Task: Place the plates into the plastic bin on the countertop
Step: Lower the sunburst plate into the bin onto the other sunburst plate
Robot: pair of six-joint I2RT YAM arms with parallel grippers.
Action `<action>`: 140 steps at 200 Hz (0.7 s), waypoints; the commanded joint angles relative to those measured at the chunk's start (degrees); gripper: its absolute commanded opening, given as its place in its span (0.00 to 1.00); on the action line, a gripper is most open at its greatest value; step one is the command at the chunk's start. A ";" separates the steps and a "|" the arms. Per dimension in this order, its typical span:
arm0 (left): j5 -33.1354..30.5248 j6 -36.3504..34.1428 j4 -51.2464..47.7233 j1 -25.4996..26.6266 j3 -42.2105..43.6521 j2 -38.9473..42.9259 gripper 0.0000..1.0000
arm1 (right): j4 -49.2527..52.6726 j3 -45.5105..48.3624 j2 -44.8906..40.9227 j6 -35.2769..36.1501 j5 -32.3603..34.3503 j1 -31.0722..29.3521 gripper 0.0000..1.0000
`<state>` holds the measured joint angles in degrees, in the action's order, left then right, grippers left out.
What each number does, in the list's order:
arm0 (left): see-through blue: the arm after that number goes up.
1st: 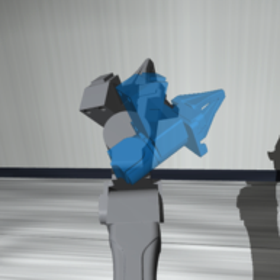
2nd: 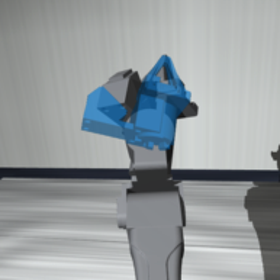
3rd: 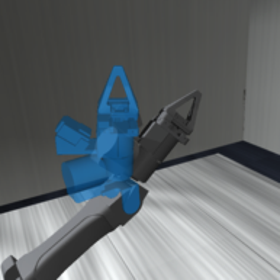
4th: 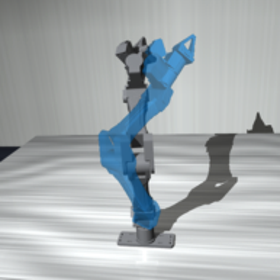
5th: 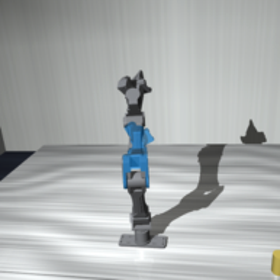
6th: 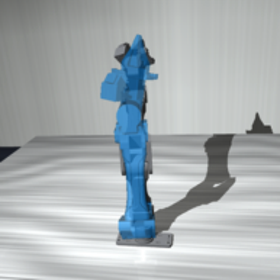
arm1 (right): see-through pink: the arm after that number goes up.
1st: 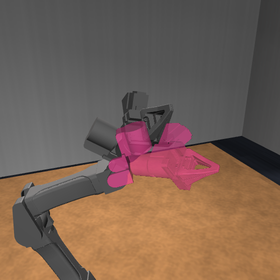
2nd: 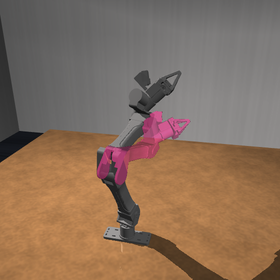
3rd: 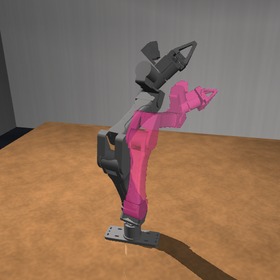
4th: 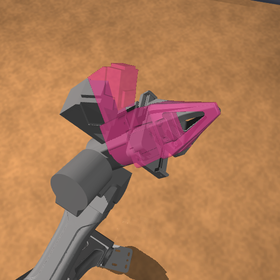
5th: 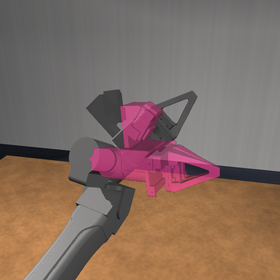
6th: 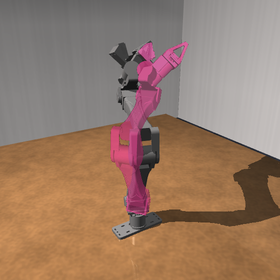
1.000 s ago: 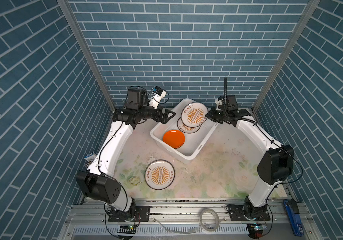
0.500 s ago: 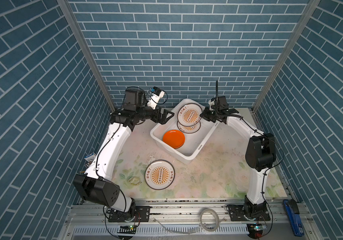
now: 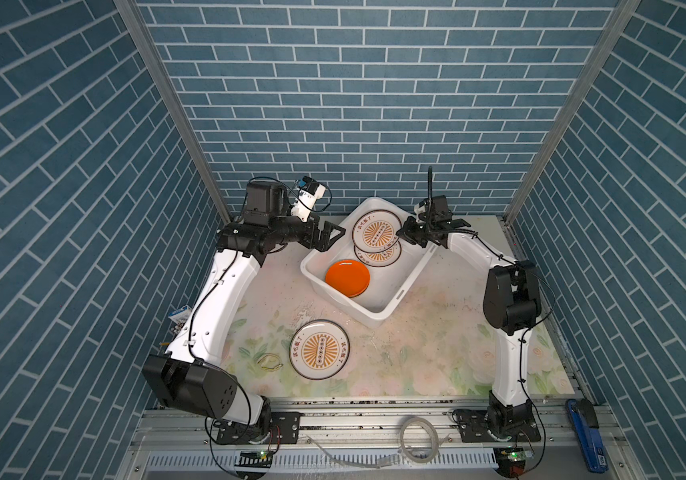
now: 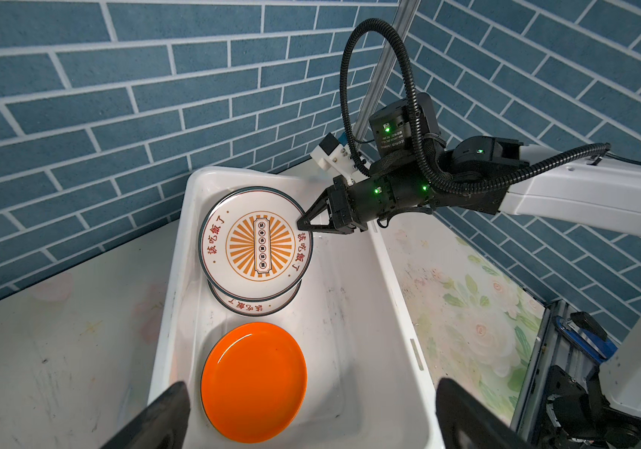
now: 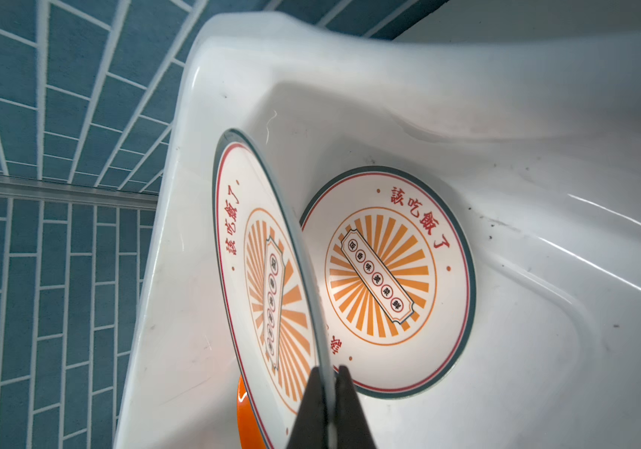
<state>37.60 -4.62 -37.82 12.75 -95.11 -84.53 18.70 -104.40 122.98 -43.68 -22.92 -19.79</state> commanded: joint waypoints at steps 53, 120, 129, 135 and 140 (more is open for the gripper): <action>1.28 0.84 0.74 -0.27 -0.42 0.51 0.99 | -3.14 -3.30 4.82 -3.86 -2.79 0.90 0.00; 0.89 0.93 0.85 -0.27 -0.51 0.42 0.99 | -4.74 -3.42 6.70 -5.74 -2.88 1.16 0.00; 0.97 0.93 0.83 -0.31 -0.45 0.42 0.99 | -4.97 -3.46 6.91 -6.21 -3.00 1.16 0.00; 0.98 0.93 0.85 -0.30 -0.58 0.45 1.00 | -5.35 -3.52 6.97 -6.49 -3.16 1.16 0.00; 0.97 0.93 0.83 -0.27 -0.56 0.48 0.99 | -5.43 -3.52 7.01 -6.67 -3.16 1.16 0.00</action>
<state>38.24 -4.21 -37.45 12.71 -95.11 -84.53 16.43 -105.86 128.38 -46.24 -24.32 -18.79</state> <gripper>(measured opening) 0.995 0.069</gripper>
